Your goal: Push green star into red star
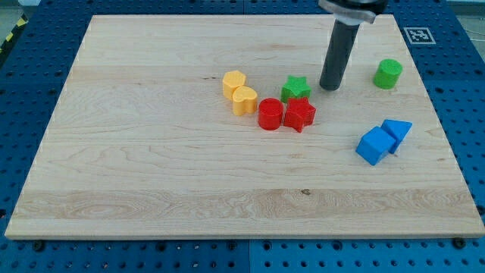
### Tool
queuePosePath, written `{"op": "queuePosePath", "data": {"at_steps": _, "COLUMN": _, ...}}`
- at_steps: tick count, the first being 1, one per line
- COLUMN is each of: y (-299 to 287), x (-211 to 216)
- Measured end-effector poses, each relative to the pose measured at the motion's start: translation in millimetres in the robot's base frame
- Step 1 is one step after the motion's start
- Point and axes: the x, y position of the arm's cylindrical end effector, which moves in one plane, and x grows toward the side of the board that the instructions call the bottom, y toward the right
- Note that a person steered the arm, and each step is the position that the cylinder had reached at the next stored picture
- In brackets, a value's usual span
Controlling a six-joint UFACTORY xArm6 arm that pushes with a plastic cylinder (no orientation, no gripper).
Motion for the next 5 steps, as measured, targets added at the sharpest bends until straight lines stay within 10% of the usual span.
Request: {"op": "queuePosePath", "data": {"at_steps": 5, "y": -49, "x": -13}}
